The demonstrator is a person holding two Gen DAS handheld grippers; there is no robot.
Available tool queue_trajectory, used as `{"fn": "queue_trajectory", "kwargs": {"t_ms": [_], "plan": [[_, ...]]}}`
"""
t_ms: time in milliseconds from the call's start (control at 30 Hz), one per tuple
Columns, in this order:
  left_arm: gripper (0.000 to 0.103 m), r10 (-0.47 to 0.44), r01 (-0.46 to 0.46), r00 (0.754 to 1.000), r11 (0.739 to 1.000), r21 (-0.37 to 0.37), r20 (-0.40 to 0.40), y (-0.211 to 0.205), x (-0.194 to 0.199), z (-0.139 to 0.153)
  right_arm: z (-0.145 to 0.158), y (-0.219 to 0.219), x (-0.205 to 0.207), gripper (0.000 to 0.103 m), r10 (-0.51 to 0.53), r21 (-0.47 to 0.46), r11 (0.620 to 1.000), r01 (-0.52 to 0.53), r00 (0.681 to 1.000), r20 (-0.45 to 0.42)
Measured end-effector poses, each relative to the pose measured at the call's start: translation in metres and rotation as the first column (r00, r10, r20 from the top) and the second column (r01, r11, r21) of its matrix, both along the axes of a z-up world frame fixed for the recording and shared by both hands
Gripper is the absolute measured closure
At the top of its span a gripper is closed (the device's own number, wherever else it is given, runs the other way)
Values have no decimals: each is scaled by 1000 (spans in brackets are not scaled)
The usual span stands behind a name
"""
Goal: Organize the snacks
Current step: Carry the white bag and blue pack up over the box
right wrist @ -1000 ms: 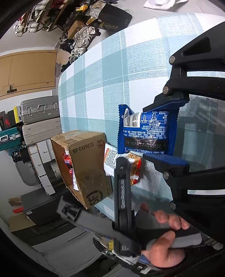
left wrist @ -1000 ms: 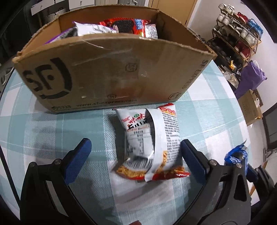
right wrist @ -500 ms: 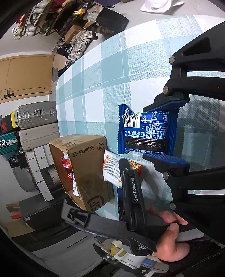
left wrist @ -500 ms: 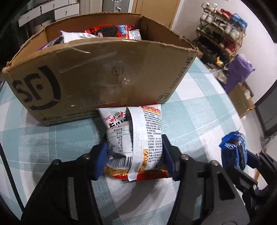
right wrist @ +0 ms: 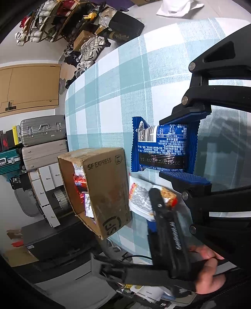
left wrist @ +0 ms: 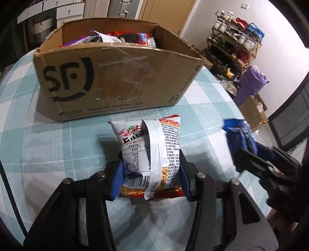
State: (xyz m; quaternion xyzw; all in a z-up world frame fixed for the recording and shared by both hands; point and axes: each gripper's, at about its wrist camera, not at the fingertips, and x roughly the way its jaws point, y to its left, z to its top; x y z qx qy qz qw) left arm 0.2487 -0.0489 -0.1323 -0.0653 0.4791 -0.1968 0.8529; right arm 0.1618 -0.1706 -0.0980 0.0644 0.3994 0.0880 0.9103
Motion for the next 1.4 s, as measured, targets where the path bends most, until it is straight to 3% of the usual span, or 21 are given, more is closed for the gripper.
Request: {"fn": "queue_trajectory", "kwargs": {"t_ms": [367,733,1000,1400], "plan": [[57,-11,13,999,998,-54,45,28,-20,32,16,23,6,57,37,10,999,-38,999,36],[57,-24,30,990,998,-46,137,49,-30,103,49,26,19,57,68,55,996,-74,993,99],[57,-1,7,984,999,-35,178,57,-16,150,71,27,38,57,108,58,991,-117,984,142],[57,51,-44,984,998,-40,170,63,30,182,113,40,82,57,179,39,981,-190,965,193]]}}
